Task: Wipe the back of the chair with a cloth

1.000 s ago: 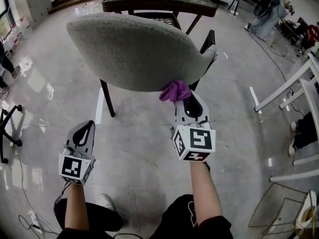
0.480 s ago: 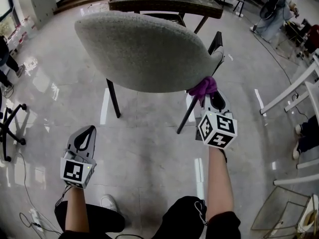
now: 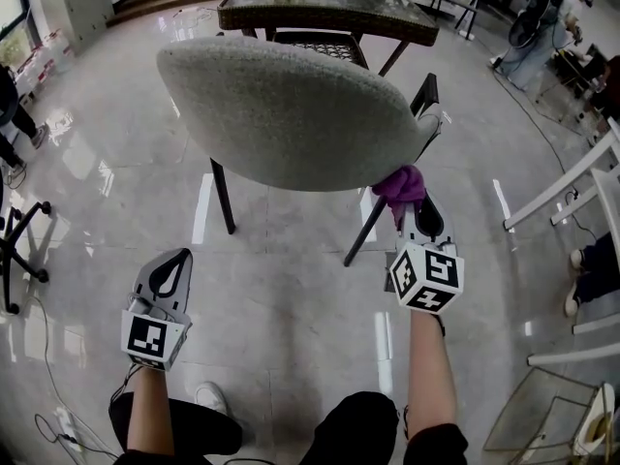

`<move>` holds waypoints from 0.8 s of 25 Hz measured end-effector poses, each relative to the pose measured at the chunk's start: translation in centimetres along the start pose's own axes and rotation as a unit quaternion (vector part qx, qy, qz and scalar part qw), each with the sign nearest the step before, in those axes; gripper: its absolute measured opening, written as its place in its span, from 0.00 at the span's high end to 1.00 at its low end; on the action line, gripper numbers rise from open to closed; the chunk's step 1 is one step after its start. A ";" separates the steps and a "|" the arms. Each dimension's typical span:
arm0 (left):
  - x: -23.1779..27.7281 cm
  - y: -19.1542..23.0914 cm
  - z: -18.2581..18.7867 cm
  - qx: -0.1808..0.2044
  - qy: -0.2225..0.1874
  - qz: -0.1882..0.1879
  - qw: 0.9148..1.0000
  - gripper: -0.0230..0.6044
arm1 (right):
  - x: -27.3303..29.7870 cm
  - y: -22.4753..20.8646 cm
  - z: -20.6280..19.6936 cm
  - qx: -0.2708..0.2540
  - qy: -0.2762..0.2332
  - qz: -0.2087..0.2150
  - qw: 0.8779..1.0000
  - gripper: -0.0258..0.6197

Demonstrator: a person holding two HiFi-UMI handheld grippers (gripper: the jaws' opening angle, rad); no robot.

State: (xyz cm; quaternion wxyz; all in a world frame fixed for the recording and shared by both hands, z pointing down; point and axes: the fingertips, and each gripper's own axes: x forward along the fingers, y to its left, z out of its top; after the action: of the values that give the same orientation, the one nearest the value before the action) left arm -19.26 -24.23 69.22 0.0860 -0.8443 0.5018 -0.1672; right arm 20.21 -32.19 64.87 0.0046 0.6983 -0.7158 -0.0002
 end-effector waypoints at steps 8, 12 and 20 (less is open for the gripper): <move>0.3 0.2 2.5 -0.020 -0.007 -0.016 1.000 0.95 | -3.4 0.9 2.4 0.033 -0.009 -0.003 0.999 0.84; 0.9 0.1 4.8 -0.041 0.008 -0.034 0.999 0.95 | -4.6 2.0 4.0 0.025 0.008 0.014 1.000 0.84; 0.0 1.7 11.4 -0.043 0.012 -0.059 0.997 0.95 | -7.0 4.7 9.3 0.016 0.036 0.023 0.999 0.84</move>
State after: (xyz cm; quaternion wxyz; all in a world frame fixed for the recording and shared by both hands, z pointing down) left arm -16.41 -25.33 58.07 0.0342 -0.8734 0.4585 -0.1603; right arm 15.67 -25.10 55.56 0.0194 0.6811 -0.7310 0.0369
